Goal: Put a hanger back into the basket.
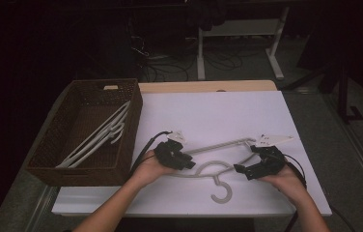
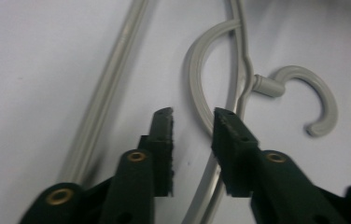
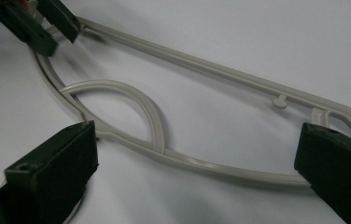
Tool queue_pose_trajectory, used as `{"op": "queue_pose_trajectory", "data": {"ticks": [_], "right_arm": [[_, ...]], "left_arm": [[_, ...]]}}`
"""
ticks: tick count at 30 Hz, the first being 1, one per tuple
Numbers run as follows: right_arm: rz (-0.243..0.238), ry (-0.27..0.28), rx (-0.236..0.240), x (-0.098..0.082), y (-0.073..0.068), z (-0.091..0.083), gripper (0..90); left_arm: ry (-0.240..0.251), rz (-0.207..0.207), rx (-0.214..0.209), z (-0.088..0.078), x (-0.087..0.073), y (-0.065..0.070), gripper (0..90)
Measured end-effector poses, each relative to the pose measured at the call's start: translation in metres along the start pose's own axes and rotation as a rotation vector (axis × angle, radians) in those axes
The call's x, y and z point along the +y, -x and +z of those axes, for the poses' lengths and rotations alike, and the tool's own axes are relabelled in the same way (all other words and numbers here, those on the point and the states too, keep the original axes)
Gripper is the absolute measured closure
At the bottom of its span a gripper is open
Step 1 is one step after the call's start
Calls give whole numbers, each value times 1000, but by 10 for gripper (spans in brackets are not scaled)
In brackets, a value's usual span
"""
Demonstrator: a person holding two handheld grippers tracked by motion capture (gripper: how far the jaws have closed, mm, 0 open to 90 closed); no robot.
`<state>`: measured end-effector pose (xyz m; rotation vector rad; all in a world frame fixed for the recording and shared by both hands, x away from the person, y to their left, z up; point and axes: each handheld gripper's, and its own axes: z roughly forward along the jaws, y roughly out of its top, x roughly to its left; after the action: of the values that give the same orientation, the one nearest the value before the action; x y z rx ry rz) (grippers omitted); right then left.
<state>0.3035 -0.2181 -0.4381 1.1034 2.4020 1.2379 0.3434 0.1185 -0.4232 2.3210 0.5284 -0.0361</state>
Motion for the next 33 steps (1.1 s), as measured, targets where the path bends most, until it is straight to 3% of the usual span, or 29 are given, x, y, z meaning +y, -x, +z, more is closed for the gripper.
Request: {"op": "queue_pose_trajectory", "data": {"ticks": [7, 10, 12, 15, 18, 25, 33], "right_arm": [[18, -24, -9, 10, 3, -5, 0], [32, -31, -17, 20, 5, -8, 38], [36, -35, -36, 27, 8, -8, 75], [46, -40, -73, 36, 13, -7, 165], [51, -85, -104, 42, 19, -1, 275], [92, -132, -128, 50, 42, 20, 578], [83, -165, -183, 56, 58, 31, 870]], "left_arm": [[64, 33, -5, -23, -21, 0, 358], [86, 21, -15, -28, -28, -2, 288], [83, 35, -17, -28, -28, -1, 251], [88, 35, -20, -26, -28, 0, 209], [85, 40, -14, -26, -29, 0, 182], [85, 40, -16, -26, -28, 0, 158], [86, 37, -21, -25, -28, 0, 158]]}}
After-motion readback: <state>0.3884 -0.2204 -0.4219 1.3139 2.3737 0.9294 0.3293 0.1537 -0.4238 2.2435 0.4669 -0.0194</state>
